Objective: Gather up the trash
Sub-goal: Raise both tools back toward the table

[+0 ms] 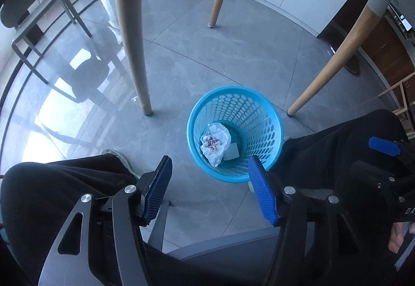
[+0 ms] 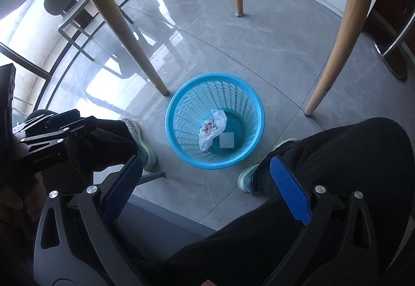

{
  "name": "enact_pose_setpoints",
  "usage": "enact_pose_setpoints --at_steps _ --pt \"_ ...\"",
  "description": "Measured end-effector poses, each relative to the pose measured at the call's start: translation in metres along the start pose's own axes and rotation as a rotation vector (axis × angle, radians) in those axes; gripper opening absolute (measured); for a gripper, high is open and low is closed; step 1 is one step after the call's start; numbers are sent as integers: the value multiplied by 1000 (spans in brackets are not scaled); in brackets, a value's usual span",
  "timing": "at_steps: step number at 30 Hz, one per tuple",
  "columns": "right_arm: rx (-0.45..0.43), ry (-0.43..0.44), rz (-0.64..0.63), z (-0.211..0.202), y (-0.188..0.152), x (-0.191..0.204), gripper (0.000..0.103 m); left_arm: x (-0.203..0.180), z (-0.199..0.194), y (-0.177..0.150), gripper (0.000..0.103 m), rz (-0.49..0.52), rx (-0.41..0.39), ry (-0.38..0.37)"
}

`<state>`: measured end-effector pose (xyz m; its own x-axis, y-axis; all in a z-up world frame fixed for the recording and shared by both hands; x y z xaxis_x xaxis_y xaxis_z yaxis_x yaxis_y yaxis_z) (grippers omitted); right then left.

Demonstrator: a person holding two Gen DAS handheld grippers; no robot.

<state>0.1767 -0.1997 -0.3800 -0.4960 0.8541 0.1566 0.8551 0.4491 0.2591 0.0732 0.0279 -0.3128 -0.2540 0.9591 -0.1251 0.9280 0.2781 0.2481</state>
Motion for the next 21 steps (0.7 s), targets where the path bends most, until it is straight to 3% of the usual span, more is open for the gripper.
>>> enact_pose_setpoints --at_steps 8,21 --pt "-97 26 -69 -62 -18 11 94 -7 -59 -3 72 56 -118 -13" --pt "-347 60 -155 -194 -9 40 94 -13 -160 6 89 81 -344 -50"
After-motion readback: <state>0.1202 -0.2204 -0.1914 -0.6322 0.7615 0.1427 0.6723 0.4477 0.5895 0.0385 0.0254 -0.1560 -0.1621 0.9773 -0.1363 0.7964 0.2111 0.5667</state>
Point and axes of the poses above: each gripper's, at about its wrist camera, not at the fingertips, and z roughly the way its jaws point, x to its left, y to its top, the point moved 5 cm from there along z, roughly the way its jaws point, and after that the axes turned 3 degrees about x, right-handed, at the moved point
